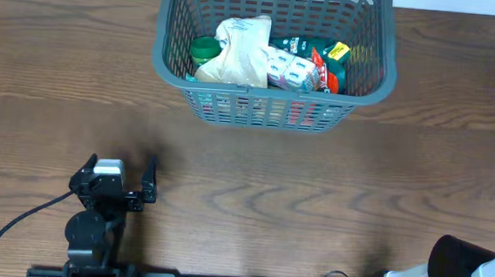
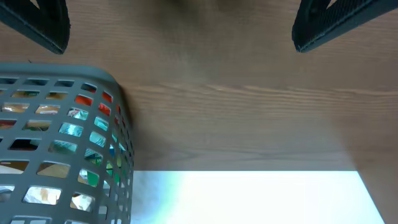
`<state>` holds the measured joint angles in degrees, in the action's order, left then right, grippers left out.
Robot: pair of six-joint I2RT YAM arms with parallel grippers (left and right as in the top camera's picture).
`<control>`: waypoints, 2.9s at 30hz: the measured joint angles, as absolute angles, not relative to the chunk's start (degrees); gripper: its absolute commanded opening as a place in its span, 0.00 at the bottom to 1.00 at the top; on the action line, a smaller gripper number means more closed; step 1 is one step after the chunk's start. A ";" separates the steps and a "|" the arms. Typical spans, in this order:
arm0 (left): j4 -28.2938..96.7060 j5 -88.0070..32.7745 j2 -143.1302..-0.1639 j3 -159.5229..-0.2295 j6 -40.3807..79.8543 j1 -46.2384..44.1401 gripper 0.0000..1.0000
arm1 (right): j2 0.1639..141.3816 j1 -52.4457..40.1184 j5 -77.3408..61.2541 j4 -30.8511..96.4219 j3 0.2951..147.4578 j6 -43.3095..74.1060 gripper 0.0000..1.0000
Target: Pack container
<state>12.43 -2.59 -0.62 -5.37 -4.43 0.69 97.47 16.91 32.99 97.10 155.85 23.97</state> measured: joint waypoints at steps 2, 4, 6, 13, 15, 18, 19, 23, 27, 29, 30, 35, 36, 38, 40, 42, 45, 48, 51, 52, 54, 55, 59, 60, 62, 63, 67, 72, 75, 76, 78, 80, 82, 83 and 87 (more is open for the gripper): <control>12.43 -2.59 -0.62 -5.37 -4.43 0.69 0.99 | 97.47 16.91 32.99 97.10 155.83 23.97 0.99; 12.43 -2.59 -0.62 -5.37 -4.43 0.69 0.99 | 97.47 16.91 32.99 97.08 155.85 23.97 0.99; 12.43 -2.59 -0.62 -5.37 -4.43 0.69 0.98 | 97.47 16.91 32.99 97.08 155.85 23.94 0.99; 12.43 -2.59 -0.62 -5.37 -4.43 0.69 0.99 | 97.73 16.91 29.82 96.84 155.85 23.97 0.99; 12.43 -2.59 -0.62 -5.37 -4.43 0.69 0.99 | 98.39 16.86 26.30 95.42 155.85 23.94 0.99; 12.43 -2.59 -0.62 -5.37 -4.43 0.69 0.98 | 100.07 16.16 21.63 92.09 155.85 23.94 0.99; 12.43 -2.59 -0.62 -5.37 -4.43 0.69 0.99 | 100.77 15.73 19.99 90.74 155.83 23.94 0.99; 12.43 -2.59 -0.62 -5.37 -4.43 0.69 0.99 | 104.03 12.10 14.66 85.12 154.78 23.99 0.99; 12.43 -2.59 -0.62 -5.37 -4.40 0.69 0.99 | 106.04 7.16 13.30 78.72 151.17 23.86 0.99; 12.43 -2.59 -0.62 -5.37 -4.40 0.69 0.99 | 106.24 4.58 13.72 77.95 148.51 23.16 0.99; 12.43 -2.59 -0.62 -5.37 -4.40 0.69 0.99 | 106.24 3.64 13.78 77.62 147.55 22.83 0.99; 12.43 -2.59 -0.62 -5.37 -4.38 0.69 0.99 | 106.26 -0.43 13.96 73.28 144.51 19.75 0.99; 12.43 -2.59 -0.62 -5.37 -4.32 0.69 0.98 | 106.24 -1.15 13.91 72.16 144.33 18.39 0.99; 12.43 -2.59 -0.62 -5.37 -4.29 0.69 0.99 | 106.24 -2.48 13.65 69.93 144.31 15.20 0.99; 12.45 -2.59 -0.62 -5.37 -4.27 0.69 0.99 | 106.24 -3.97 12.75 67.94 144.29 10.92 0.99; 12.43 -2.59 -0.62 -5.37 -4.27 0.69 0.99 | 106.24 -5.45 11.27 66.59 144.29 5.98 0.99; 12.43 -2.59 -0.62 -5.37 -4.27 0.69 0.99 | 106.06 -7.57 9.32 66.32 144.29 -0.21 0.99; 12.43 -2.59 -0.62 -5.37 -4.27 0.69 0.99 | 105.43 -9.26 8.29 66.24 143.92 -3.73 0.99; 12.43 -2.59 -0.62 -5.37 -4.27 0.69 0.99 | 103.53 -10.17 7.20 65.71 142.08 -5.72 0.99; 12.43 -2.59 -0.62 -5.37 -4.27 0.69 0.99 | 102.59 -10.31 6.96 65.30 141.12 -6.15 0.99; 12.43 -2.59 -0.62 -5.37 -4.27 0.69 0.99 | 99.92 -10.31 6.22 63.51 138.17 -6.74 0.99; 12.43 -2.59 -0.62 -5.37 -4.27 0.69 0.99 | 98.56 -10.33 5.93 62.57 136.59 -6.96 0.99; 12.43 -2.59 -0.62 -5.37 -4.27 0.69 0.99 | 90.65 -10.33 4.95 57.84 127.26 -7.42 0.99; 12.43 -2.59 -0.62 -5.37 -4.27 0.69 0.99 | 88.20 -10.33 4.86 56.45 124.29 -7.55 0.99; 12.43 -2.59 -0.62 -5.37 -4.27 0.69 0.99 | 83.29 -10.33 4.67 54.15 118.54 -7.84 0.99; 12.43 -2.59 -0.62 -5.37 -4.27 0.69 0.99 | 81.73 -10.31 4.64 53.65 116.68 -7.88 0.99; 12.43 -2.59 -0.62 -5.37 -4.27 0.69 0.99 | 72.03 -10.04 4.47 48.82 104.31 -8.05 0.99; 12.40 -2.57 -0.62 -5.37 -4.27 0.69 0.99 | 60.18 -8.62 4.47 42.78 88.68 -8.16 0.99; 12.43 -2.57 -0.62 -5.37 -4.27 0.69 0.99 | 54.04 -7.81 4.45 41.28 80.60 -8.19 0.99; 12.43 -2.59 -0.62 -5.37 -4.27 0.69 0.99 | 51.88 -7.51 4.45 40.80 77.89 -8.19 0.99; 12.43 -2.59 -0.62 -5.37 -4.27 0.67 0.99 | 47.94 -7.18 4.54 40.23 73.32 -8.19 0.99; 12.43 -2.59 -0.62 -5.37 -4.27 0.69 0.99 | 44.31 -6.83 4.43 39.83 69.58 -8.21 0.99; 12.43 -2.59 -0.62 -5.37 -4.27 0.69 0.99 | 40.77 -6.57 4.49 39.62 66.63 -8.19 0.99; 12.43 -2.59 -0.62 -5.37 -4.27 0.69 0.98 | 38.50 -6.55 4.45 39.55 65.01 -8.19 0.99; 12.43 -2.57 -0.62 -5.37 -4.29 0.69 0.99 | 31.75 -6.55 4.19 39.11 60.58 -8.21 0.99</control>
<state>12.43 -2.57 -0.62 -5.37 -4.29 0.69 31.75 -6.55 4.19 39.11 60.58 -8.21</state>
